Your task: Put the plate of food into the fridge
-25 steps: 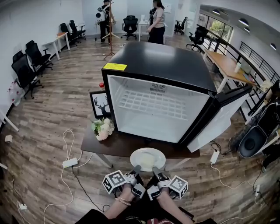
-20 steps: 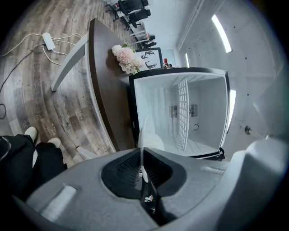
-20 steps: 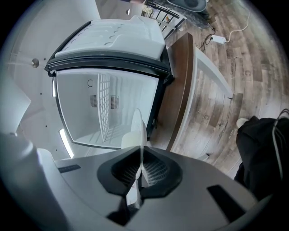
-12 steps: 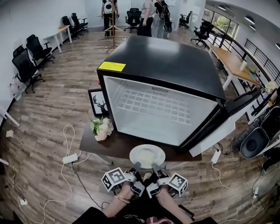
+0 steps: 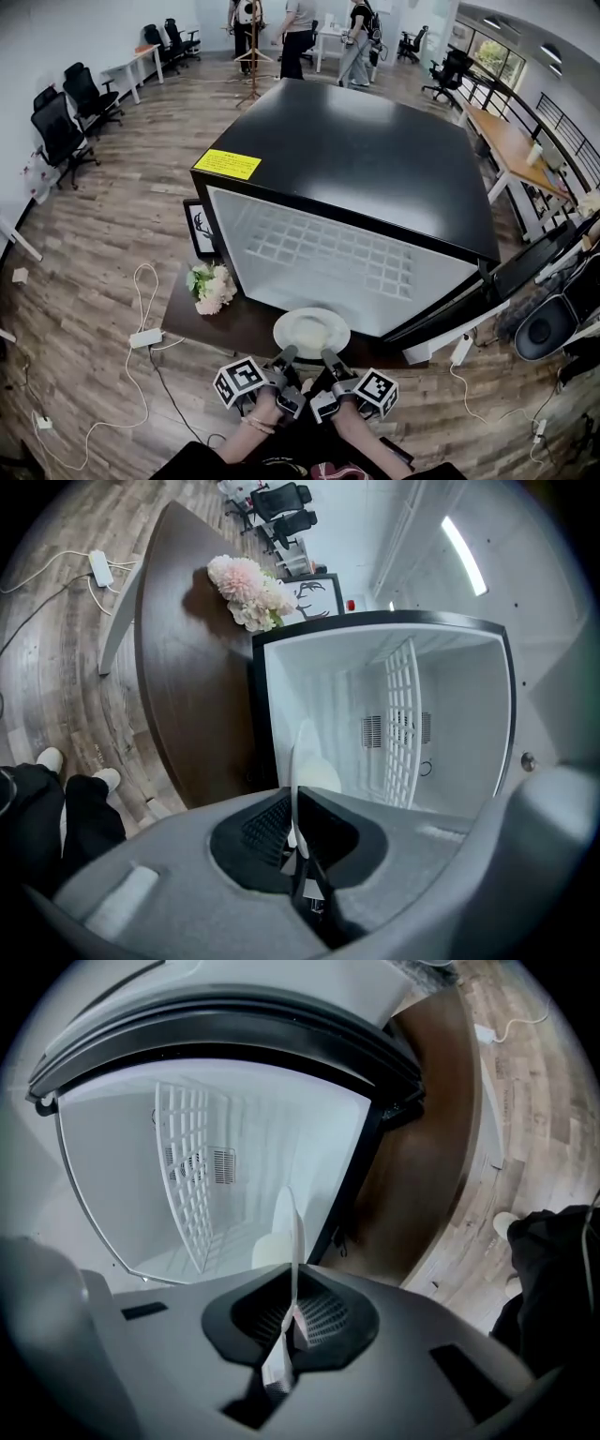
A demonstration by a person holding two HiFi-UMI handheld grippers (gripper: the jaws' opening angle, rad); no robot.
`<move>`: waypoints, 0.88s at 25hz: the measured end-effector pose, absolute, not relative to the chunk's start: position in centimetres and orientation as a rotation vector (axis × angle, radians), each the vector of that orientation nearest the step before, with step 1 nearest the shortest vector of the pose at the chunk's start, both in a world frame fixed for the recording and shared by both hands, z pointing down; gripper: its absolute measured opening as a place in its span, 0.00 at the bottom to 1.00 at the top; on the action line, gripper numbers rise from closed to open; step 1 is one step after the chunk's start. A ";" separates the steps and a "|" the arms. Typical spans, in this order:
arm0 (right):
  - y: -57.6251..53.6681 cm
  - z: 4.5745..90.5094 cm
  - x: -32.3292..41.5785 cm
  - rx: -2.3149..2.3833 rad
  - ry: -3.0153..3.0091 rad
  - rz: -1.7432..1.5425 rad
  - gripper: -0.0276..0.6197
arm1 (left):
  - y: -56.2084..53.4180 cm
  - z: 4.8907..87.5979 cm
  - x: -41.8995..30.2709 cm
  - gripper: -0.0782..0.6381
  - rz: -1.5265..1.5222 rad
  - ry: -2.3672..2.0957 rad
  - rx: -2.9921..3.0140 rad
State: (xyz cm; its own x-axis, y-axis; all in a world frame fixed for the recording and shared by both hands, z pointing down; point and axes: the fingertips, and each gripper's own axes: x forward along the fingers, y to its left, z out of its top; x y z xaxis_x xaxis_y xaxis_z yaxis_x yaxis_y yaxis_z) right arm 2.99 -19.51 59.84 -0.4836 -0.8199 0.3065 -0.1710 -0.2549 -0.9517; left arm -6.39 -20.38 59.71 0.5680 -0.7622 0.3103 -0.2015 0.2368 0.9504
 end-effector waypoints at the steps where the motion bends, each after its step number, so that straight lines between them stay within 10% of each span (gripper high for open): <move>1: -20.0 59.8 3.1 -1.209 1.525 -1.788 0.08 | -20.9 59.7 -6.3 0.14 -0.475 -0.937 1.311; 22: -27.6 60.3 5.5 -1.217 1.586 -1.817 0.09 | -28.0 60.4 -3.8 0.14 -0.501 -0.987 1.284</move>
